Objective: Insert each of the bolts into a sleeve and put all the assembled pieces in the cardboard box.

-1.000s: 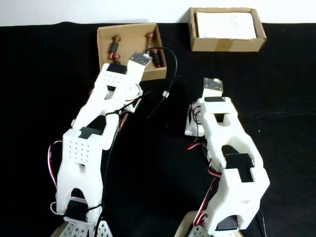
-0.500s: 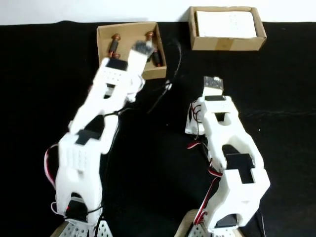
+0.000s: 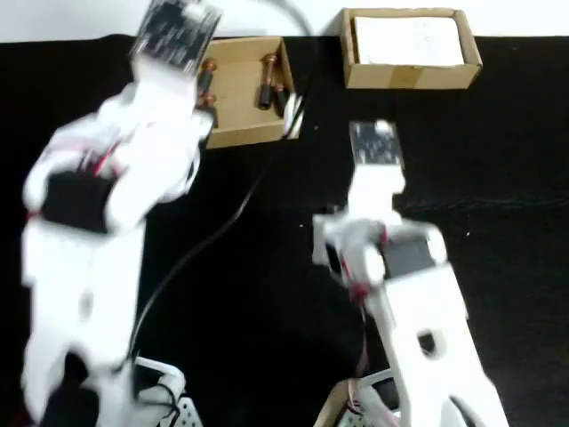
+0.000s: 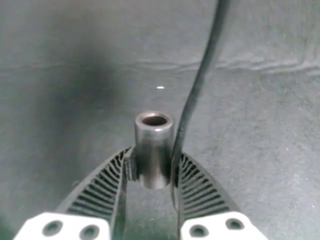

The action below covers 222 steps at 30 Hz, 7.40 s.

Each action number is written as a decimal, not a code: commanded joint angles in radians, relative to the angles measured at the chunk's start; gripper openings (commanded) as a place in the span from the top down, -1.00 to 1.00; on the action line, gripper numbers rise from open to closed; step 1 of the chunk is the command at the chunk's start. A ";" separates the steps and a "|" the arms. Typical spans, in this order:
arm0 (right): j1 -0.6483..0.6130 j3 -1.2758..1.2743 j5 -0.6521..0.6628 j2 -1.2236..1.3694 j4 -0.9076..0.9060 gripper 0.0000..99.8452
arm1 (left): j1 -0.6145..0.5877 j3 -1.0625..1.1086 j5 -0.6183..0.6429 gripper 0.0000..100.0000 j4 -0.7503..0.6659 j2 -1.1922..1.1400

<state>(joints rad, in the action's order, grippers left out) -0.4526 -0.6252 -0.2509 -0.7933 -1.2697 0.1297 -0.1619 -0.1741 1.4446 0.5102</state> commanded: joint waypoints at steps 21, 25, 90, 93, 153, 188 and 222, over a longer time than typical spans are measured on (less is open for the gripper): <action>-0.031 -0.866 0.322 -1.001 0.533 0.99 | 0.056 1.119 0.000 0.98 -0.732 1.087; -0.054 -0.980 0.322 -1.000 0.728 0.99 | 0.117 0.951 0.005 0.98 -0.732 0.952; -0.194 -1.139 0.181 -1.007 0.929 0.99 | 0.424 1.058 0.381 0.98 -0.861 0.484; -0.193 -1.139 0.181 -1.007 0.929 0.99 | 0.424 1.061 0.381 0.98 -0.844 0.486; 0.012 1.785 0.310 1.997 0.906 0.79 | -0.559 1.328 0.012 0.96 -0.321 1.020; 0.211 2.402 0.262 1.374 -0.496 0.99 | -0.193 1.770 0.011 0.98 -0.473 1.087; 0.231 -0.389 0.259 -0.302 -0.071 0.99 | -0.196 1.857 0.012 0.98 -0.181 1.285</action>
<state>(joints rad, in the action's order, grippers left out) -0.2317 -0.6007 0.0176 -0.8669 -1.4891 -0.0744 1.6778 -0.1542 1.2620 1.7929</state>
